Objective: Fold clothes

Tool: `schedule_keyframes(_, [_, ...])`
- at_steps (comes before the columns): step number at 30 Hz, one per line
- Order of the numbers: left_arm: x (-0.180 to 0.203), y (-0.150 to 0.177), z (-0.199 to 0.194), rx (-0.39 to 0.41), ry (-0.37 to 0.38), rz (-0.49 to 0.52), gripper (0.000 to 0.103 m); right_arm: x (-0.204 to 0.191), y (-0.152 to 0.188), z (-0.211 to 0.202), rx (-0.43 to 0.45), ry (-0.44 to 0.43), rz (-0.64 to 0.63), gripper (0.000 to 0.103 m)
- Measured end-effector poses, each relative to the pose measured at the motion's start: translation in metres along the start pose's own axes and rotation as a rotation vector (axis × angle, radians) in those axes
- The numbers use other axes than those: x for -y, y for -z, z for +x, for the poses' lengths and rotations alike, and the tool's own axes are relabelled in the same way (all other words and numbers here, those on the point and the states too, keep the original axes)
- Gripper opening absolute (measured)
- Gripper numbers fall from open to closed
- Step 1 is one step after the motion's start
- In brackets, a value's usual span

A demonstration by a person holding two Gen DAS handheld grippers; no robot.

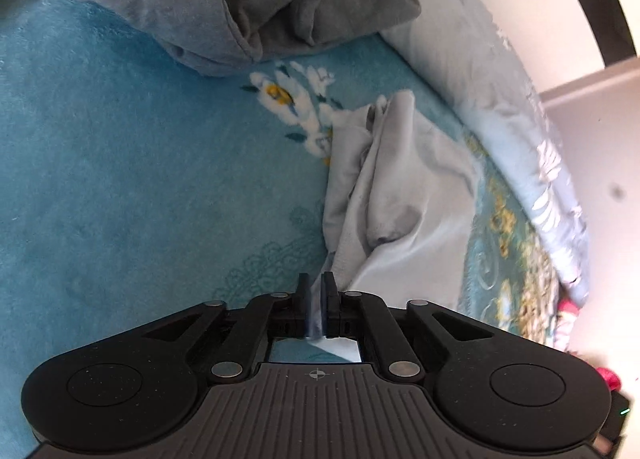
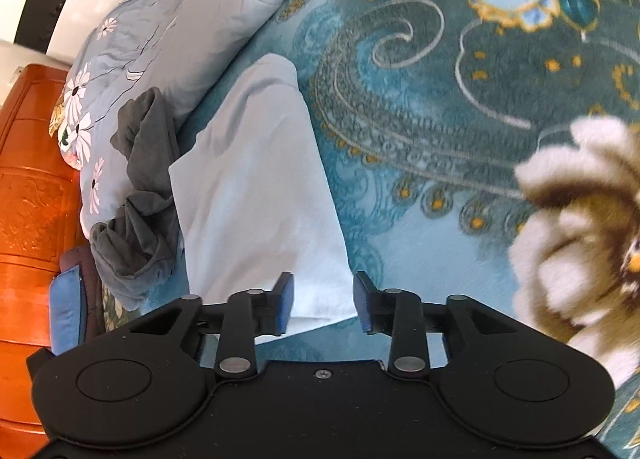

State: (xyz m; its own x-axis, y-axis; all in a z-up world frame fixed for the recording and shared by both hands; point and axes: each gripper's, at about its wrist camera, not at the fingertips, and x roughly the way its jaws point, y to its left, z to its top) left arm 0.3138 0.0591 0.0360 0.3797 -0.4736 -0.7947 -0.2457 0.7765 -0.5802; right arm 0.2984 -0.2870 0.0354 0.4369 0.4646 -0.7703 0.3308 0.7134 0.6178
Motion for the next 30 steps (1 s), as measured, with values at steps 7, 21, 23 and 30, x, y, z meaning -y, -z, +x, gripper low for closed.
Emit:
schedule_keyframes(7, [-0.003, -0.006, -0.021, 0.041, 0.006, -0.033, 0.065, 0.030, 0.037, 0.017, 0.040, -0.104, 0.296, 0.053])
schedule_keyframes(21, [-0.019, -0.014, -0.042, 0.073, 0.003, -0.099, 0.072, 0.010, 0.083, 0.076, 0.210, -0.295, 0.612, 0.063])
schedule_keyframes(23, [-0.019, -0.014, -0.042, 0.069, -0.003, -0.096, 0.072, 0.007, 0.084, 0.078, 0.225, -0.293, 0.604, 0.061])
schedule_keyframes(30, [-0.028, -0.011, -0.042, 0.065, 0.048, -0.209, 0.073, 0.016, 0.078, 0.082, 0.219, -0.282, 0.670, 0.021])
